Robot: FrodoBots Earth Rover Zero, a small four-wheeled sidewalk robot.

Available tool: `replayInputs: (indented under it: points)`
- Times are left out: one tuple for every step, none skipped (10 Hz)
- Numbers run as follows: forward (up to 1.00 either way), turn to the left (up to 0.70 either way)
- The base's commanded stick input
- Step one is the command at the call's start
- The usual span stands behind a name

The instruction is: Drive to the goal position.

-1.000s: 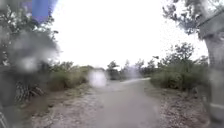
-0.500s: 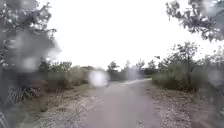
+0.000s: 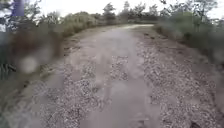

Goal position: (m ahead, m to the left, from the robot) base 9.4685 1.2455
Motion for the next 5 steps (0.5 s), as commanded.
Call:
replayInputs:
  points:
    - [0.45, 0.00]
    - [0.45, 0.00]
    - [0.45, 0.00]
    - [0.45, 0.00]
    - [0.45, 0.00]
